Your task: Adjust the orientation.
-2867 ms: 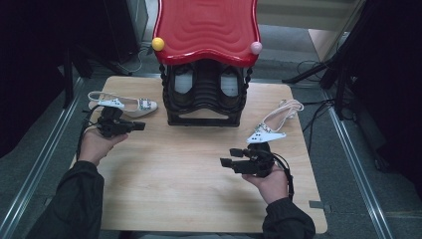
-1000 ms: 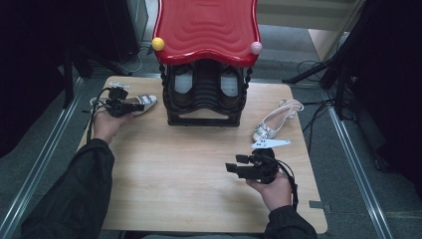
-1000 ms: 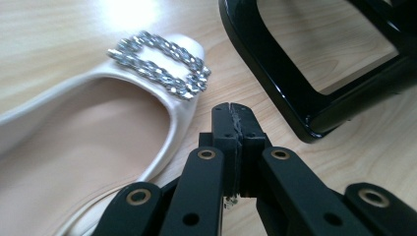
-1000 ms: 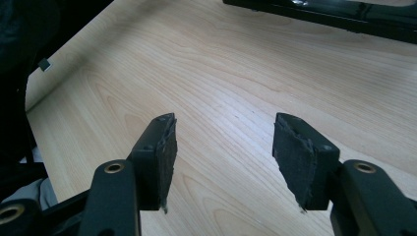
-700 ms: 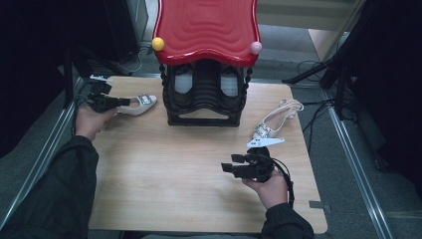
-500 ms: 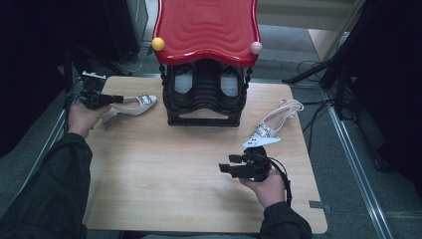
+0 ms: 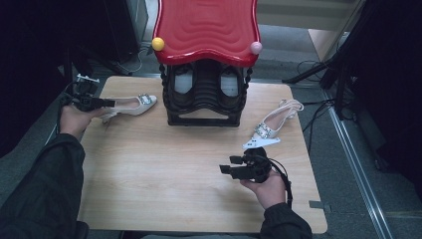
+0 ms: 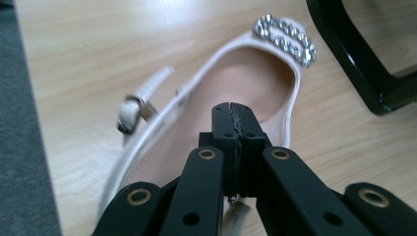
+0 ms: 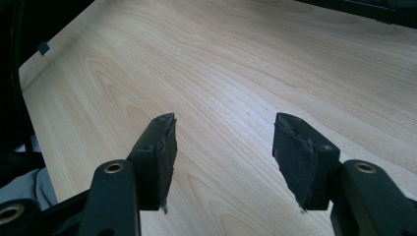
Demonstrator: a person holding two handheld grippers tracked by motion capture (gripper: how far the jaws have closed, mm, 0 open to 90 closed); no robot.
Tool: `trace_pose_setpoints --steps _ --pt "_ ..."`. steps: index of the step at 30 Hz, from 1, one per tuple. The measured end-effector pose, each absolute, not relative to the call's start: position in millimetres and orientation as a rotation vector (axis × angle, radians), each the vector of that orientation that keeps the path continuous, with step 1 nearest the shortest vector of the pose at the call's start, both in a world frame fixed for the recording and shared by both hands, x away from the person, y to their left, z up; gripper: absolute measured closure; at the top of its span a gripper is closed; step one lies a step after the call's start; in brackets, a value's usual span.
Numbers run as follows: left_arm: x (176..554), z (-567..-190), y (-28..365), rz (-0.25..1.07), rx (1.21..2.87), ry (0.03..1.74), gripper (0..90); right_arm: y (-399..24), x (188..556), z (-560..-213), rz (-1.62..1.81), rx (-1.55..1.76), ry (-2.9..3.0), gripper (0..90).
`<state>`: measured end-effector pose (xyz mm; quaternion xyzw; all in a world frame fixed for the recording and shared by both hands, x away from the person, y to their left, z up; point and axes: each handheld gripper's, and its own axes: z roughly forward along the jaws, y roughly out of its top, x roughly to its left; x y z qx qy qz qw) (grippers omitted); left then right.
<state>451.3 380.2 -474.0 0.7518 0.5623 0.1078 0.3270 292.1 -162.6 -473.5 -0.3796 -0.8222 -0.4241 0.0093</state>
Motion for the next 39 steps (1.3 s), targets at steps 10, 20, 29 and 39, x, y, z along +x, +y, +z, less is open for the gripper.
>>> trace_pose_setpoints --steps 10,20,29,39 --pt "443 -483 369 0.183 2.016 1.442 90.0 -161 293 -473 -1.318 -1.18 -2.567 43.4" --pt "435 -491 359 0.135 1.942 1.465 90.0 -160 295 -471 -1.333 -1.17 -2.559 43.3" --pt "430 -489 340 0.099 1.912 1.478 90.0 -161 294 -470 -1.338 -1.17 -2.556 43.2" --pt "432 -491 320 0.058 1.855 1.52 90.0 -159 293 -471 -1.325 -1.156 -2.568 43.0"
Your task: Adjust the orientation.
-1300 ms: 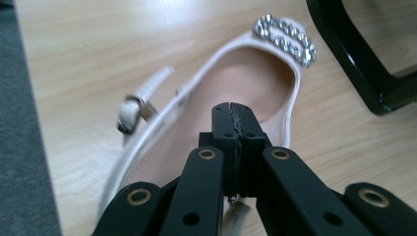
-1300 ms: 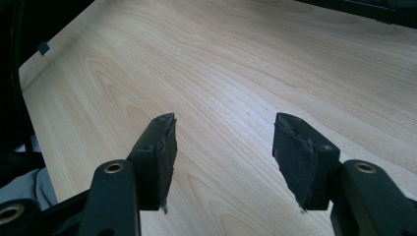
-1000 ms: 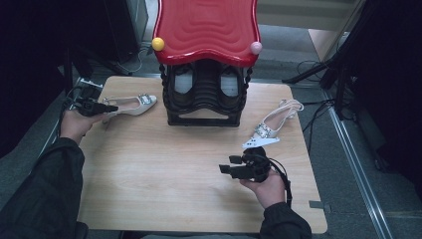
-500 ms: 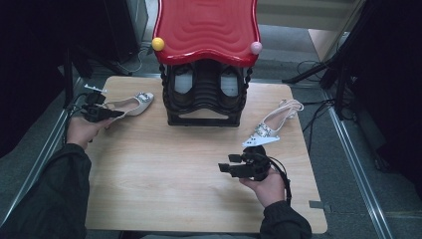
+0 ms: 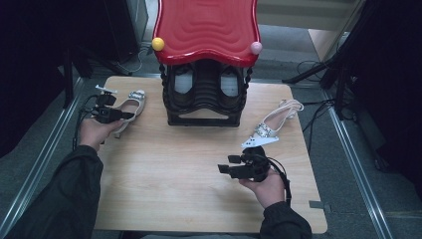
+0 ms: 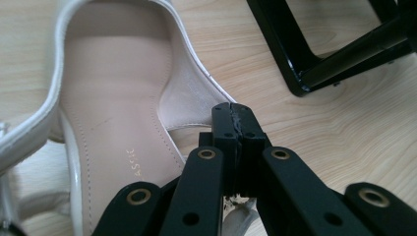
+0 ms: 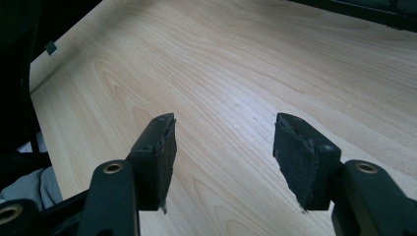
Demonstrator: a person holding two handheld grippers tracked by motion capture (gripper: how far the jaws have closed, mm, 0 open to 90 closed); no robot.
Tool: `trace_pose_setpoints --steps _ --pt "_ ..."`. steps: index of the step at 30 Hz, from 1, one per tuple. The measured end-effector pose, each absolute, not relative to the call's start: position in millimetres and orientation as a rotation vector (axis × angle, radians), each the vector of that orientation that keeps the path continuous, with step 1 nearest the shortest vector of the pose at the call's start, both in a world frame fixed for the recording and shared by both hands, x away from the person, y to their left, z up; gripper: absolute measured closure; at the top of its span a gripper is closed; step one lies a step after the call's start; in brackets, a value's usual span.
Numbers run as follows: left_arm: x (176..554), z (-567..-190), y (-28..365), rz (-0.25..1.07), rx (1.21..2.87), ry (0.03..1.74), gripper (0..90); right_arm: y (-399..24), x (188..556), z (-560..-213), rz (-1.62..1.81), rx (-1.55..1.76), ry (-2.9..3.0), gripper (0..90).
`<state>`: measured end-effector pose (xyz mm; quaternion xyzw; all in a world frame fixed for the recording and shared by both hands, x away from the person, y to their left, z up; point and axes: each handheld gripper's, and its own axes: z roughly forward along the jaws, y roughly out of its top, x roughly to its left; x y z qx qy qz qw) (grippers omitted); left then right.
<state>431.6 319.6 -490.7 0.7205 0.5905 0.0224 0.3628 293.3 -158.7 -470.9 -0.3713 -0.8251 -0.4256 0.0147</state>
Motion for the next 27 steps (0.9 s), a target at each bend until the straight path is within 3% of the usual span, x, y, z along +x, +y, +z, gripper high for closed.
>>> trace_pose_setpoints --steps 7,17,27 --pt "431 -489 322 0.061 1.812 1.539 89.9 -158 293 -472 -1.315 -1.153 -2.578 43.0" --pt "429 -476 334 0.089 1.838 1.562 80.9 -159 291 -469 -1.339 -1.153 -2.578 43.1" --pt "424 -451 348 0.137 1.815 1.567 63.6 -159 292 -467 -1.359 -1.139 -2.577 43.2"
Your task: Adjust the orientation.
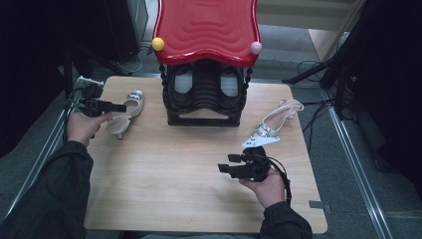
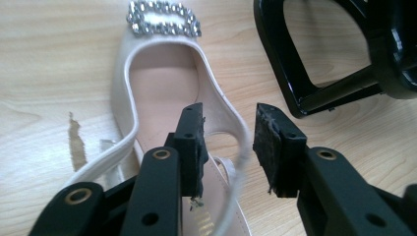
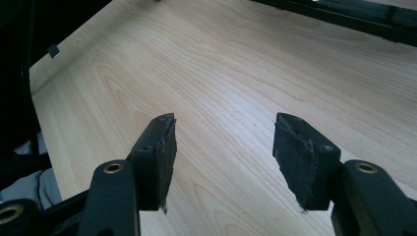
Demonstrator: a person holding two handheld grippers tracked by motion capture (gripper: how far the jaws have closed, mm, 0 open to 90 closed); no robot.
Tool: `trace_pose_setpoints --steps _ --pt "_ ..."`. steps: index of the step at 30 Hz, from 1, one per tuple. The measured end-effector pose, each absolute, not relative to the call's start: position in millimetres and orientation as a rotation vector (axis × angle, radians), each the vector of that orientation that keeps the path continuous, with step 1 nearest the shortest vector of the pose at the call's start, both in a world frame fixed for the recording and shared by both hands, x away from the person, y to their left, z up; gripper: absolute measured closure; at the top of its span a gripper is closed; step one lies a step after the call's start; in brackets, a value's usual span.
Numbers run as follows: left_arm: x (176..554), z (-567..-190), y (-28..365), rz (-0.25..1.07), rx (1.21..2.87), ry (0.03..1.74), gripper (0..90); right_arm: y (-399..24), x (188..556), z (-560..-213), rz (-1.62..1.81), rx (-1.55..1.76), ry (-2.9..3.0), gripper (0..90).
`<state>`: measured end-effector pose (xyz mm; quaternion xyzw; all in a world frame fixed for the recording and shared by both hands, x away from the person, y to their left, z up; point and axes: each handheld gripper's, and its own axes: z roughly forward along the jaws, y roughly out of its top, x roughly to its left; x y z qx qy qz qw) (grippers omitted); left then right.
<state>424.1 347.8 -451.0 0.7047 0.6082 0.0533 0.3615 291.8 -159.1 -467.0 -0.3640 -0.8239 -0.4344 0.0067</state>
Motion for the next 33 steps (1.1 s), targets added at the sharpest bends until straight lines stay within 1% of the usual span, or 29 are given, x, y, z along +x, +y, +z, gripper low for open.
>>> trace_pose_setpoints --steps 9,14,25,33 --pt "426 -434 358 0.196 1.824 1.568 57.2 -160 292 -467 -1.357 -1.139 -2.579 43.2" --pt "432 -441 364 0.209 1.838 1.605 55.0 -160 292 -468 -1.355 -1.144 -2.58 43.1" --pt "443 -471 368 0.212 1.864 1.655 56.5 -166 289 -468 -1.35 -1.183 -2.577 43.1" --pt "446 -488 367 0.235 1.868 1.677 61.9 -170 285 -470 -1.336 -1.214 -2.571 43.1"
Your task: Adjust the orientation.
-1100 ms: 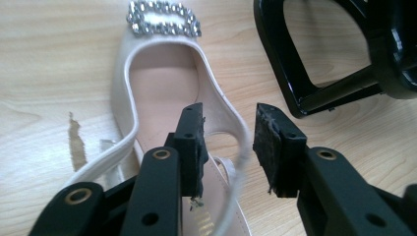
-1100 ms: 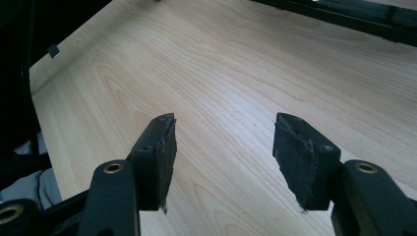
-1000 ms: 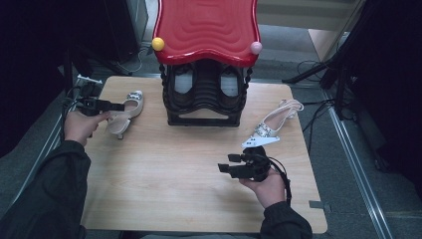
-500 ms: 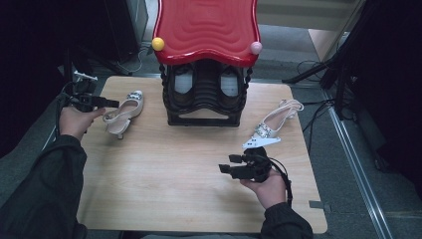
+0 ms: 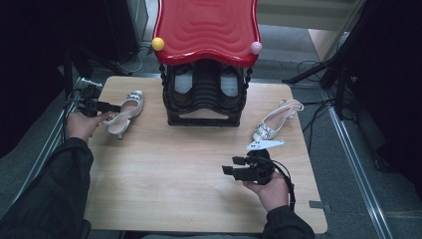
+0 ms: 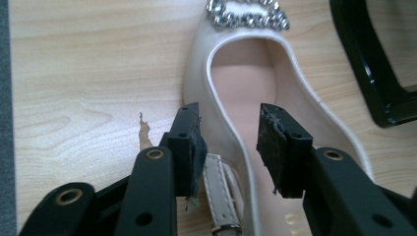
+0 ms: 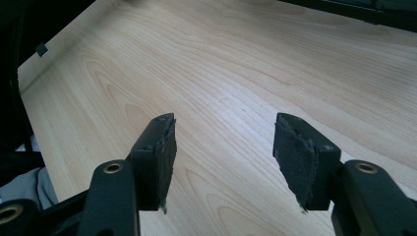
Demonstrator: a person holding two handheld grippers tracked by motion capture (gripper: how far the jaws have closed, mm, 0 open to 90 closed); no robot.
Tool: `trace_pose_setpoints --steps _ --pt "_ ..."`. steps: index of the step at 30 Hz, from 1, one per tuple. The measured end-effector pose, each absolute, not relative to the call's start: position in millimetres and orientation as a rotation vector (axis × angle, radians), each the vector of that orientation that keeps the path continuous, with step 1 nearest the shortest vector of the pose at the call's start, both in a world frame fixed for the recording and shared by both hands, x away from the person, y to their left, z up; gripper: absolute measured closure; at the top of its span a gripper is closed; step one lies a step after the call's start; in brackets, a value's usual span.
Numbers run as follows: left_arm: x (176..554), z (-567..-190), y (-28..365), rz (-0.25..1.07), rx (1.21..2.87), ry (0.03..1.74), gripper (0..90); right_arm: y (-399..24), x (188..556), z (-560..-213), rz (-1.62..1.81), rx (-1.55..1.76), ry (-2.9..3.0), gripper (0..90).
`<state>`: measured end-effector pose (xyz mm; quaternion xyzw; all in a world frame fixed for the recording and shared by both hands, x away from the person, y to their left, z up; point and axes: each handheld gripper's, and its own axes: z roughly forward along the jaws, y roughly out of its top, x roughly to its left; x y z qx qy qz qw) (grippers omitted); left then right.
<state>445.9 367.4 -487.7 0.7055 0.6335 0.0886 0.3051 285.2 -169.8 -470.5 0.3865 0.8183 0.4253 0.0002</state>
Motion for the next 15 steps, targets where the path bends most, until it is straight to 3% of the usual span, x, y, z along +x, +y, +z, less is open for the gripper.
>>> trace_pose_setpoints --steps 7,15 --pt "445 -502 368 0.206 1.785 1.702 70.8 -174 284 -471 1.331 1.228 2.562 43.0" --pt "444 -498 368 0.235 1.801 1.747 85.6 -171 285 -471 1.33 1.223 2.565 43.0"
